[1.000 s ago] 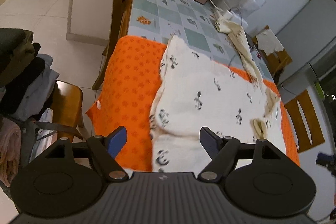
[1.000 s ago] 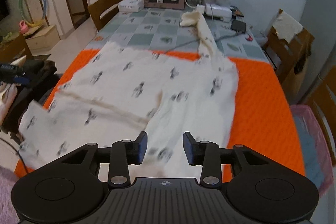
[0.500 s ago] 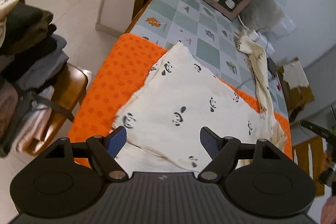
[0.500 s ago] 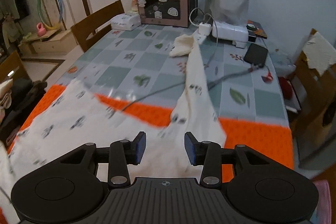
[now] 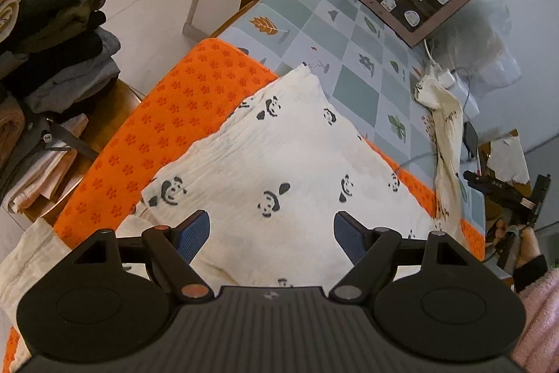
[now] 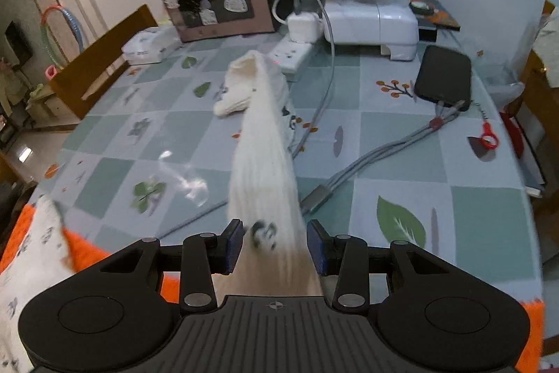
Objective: Fold clothes
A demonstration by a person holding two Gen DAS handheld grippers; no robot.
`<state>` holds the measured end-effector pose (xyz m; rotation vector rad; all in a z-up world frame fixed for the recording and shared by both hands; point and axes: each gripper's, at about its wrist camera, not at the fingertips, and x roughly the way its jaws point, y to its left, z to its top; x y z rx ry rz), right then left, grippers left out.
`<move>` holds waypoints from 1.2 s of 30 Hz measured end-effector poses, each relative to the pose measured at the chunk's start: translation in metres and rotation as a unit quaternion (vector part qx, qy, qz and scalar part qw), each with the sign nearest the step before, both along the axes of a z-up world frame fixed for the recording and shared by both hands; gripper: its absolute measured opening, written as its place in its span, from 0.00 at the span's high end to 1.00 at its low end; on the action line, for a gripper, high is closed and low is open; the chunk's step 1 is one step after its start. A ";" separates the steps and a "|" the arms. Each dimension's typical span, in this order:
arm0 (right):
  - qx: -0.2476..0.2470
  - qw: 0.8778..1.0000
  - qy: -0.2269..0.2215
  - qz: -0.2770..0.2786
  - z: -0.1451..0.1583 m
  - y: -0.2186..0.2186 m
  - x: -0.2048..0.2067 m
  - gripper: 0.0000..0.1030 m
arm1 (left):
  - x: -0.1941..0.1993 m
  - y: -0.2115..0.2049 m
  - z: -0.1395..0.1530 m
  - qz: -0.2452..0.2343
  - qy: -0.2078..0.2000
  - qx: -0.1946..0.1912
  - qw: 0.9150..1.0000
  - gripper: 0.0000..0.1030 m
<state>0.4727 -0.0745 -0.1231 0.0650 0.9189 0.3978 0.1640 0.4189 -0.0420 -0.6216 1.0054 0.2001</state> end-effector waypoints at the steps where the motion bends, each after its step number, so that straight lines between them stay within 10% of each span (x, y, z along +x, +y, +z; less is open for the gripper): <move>1: 0.004 1.000 0.004 -0.001 -0.005 0.000 0.007 0.58 | 0.002 0.000 0.000 0.003 0.000 0.000 1.000 0.19; 7: 0.026 0.999 0.028 -0.005 -0.027 0.005 0.040 0.61 | 0.007 0.000 -0.001 0.011 -0.002 -0.005 1.000 0.19; 10: 0.035 0.999 0.032 0.000 -0.027 0.010 0.046 0.94 | 0.005 0.000 0.001 0.013 -0.006 -0.006 1.000 0.19; 18: 0.014 0.999 -0.031 0.042 0.029 0.048 0.015 0.97 | -0.005 0.015 0.009 0.031 -0.024 -0.010 0.999 0.19; 29: -0.056 0.979 -0.098 0.168 0.098 0.164 -0.108 0.97 | -0.003 0.054 0.019 0.011 -0.073 -0.051 0.996 0.19; 36: -0.122 0.964 -0.067 0.228 0.073 0.240 -0.212 0.97 | 0.021 0.081 0.004 -0.041 -0.081 -0.084 0.992 0.18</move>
